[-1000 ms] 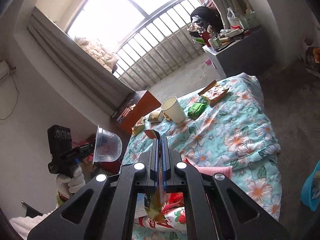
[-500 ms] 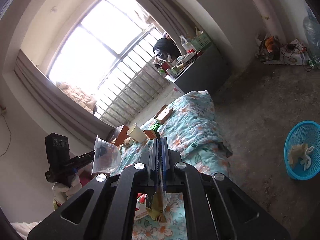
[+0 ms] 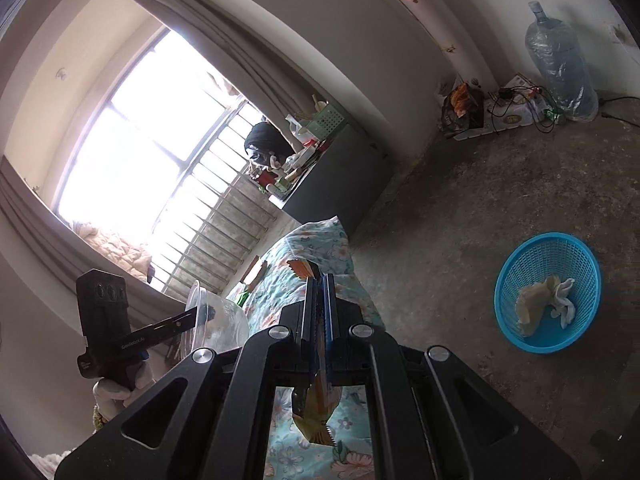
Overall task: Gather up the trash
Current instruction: 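Carry the cup and Enaak wrapper over the blue wastebasket with both grippers, then open both grippers to drop the cup and wrapper into the basket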
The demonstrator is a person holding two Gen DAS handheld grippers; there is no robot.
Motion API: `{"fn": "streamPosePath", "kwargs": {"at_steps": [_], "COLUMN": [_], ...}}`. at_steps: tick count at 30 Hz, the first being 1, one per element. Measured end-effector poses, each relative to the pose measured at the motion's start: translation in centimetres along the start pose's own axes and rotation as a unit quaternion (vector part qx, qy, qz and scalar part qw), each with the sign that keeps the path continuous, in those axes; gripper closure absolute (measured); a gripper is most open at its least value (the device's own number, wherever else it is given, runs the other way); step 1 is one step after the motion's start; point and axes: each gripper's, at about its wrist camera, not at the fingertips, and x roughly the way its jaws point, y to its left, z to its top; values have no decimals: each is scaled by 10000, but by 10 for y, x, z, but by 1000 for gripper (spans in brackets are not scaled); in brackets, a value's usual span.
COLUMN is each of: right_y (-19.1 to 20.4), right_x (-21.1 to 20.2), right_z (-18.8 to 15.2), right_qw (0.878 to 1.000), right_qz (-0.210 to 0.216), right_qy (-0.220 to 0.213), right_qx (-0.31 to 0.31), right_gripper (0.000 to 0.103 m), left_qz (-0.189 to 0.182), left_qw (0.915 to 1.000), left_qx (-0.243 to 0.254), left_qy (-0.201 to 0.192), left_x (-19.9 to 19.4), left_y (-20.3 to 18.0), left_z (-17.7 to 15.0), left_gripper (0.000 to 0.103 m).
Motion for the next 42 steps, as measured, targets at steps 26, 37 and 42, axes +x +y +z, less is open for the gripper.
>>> {"fn": "streamPosePath", "kwargs": {"at_steps": [26,37,42], "right_y": [-256,-198,-118], "right_x": [109,57,18], "right_z": [50,5,-15], "right_qw": [9436,9477,9507], "right_qz": [-3029,-3097,-2984], "right_qy": [493,-169,-836], "right_qx": [1241,756,148], "right_gripper": [67,66,42], "left_qz": [75,-368,-756], "left_qw": [9838,9941,9955], "left_qx": [546,484,552], "left_qy": [1707,901,143], "left_x": [345,263,170], "left_y": [-87,-94,-93], "left_z": [14,15,9], "left_gripper": [57,50,38]}}
